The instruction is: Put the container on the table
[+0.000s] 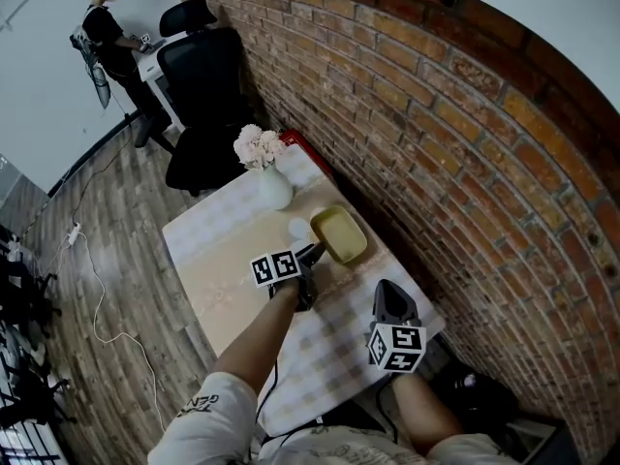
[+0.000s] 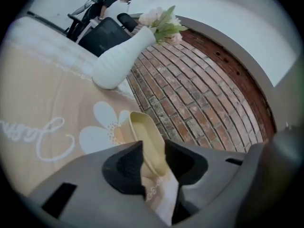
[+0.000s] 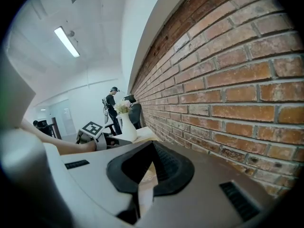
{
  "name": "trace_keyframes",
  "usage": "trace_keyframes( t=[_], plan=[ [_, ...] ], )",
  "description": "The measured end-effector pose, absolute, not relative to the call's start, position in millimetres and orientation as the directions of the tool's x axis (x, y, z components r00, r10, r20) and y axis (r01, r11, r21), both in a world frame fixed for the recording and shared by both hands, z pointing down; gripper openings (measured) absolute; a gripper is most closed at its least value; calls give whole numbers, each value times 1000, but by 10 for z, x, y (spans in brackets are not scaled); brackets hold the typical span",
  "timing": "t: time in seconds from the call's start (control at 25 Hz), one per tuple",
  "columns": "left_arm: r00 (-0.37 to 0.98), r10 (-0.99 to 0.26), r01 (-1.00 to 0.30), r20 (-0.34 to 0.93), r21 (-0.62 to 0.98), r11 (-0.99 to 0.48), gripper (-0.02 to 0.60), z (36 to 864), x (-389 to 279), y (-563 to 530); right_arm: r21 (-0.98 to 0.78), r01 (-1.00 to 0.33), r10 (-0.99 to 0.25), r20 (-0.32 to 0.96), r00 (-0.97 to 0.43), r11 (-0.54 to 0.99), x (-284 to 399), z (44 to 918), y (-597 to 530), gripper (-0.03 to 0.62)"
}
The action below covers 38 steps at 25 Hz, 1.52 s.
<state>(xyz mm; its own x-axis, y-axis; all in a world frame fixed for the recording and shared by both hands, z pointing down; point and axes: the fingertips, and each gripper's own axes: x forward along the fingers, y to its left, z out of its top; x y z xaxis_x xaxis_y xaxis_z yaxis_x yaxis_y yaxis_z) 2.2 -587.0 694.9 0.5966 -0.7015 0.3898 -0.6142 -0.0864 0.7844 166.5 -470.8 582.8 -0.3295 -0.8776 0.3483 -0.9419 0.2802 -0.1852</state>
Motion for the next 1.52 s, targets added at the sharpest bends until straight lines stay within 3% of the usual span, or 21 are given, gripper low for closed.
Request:
trace_keyframes(
  t=[0.08, 0.64, 1.16, 1.52],
  plan=[
    [567, -704, -692, 428, 711, -126, 4, 6878, -22, -5793, -187, -939, -878, 339, -337, 288, 1621, 5774, -4697, 2],
    [449, -796, -876, 406, 376, -303, 3, 5910, -260, -5088, -165, -922, -877, 288, -384, 350, 1199, 5324, -4474, 2],
    [353, -884, -929, 308, 228, -292, 3, 4828, -709, -3948, -153, -885, -855, 229, -465, 441, 661, 4900, -4062, 2],
    [336, -909, -934, 246, 212, -287, 3, 4350, -779, -3395, -147, -876, -844, 236, -482, 459, 508, 4909, -3917, 2]
  ],
)
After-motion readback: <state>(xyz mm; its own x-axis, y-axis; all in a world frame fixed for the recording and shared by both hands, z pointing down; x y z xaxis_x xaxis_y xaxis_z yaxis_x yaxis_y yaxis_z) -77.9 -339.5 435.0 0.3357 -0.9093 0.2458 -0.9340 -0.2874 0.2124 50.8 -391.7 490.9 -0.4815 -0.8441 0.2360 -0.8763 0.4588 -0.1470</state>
